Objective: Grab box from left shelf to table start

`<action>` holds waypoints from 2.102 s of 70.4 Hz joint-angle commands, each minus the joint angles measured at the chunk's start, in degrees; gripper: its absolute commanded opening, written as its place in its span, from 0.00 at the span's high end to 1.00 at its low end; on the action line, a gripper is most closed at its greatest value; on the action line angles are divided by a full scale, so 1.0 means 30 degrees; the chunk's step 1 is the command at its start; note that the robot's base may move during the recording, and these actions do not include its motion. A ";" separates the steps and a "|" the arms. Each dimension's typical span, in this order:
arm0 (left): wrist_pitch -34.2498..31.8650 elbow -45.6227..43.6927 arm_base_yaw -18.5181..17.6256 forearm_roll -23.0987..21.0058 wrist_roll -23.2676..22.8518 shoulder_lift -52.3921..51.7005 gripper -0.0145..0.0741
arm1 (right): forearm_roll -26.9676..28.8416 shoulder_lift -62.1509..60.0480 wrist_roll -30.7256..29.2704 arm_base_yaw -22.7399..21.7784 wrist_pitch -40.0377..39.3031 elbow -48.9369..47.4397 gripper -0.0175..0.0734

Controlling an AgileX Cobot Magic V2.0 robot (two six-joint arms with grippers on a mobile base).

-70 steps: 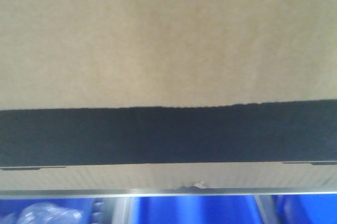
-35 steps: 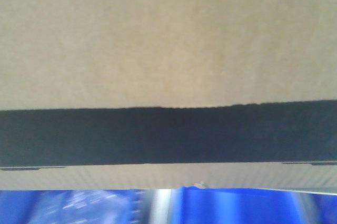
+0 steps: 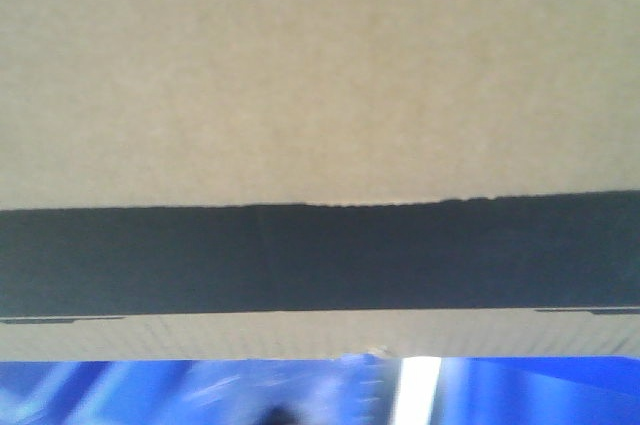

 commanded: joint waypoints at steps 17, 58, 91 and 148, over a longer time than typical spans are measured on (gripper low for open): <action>-0.2936 -0.0853 -0.0227 -0.3365 -0.0245 -0.0183 0.95 | 0.1257 0.0067 -0.0329 -0.0013 -0.2184 -0.0515 0.75; -0.2936 -0.0853 -0.0227 -0.3365 -0.0245 -0.0183 0.95 | 0.1257 0.0067 -0.0329 -0.0013 -0.2188 -0.0515 0.75; -0.2936 -0.0853 -0.0227 -0.3365 -0.0245 -0.0183 0.95 | 0.1257 0.0067 -0.0329 -0.0013 -0.2188 -0.0515 0.75; -0.2936 -0.0853 -0.0227 -0.3399 -0.0245 -0.0183 0.95 | 0.1257 0.0067 -0.0329 -0.0013 -0.2188 -0.0515 0.75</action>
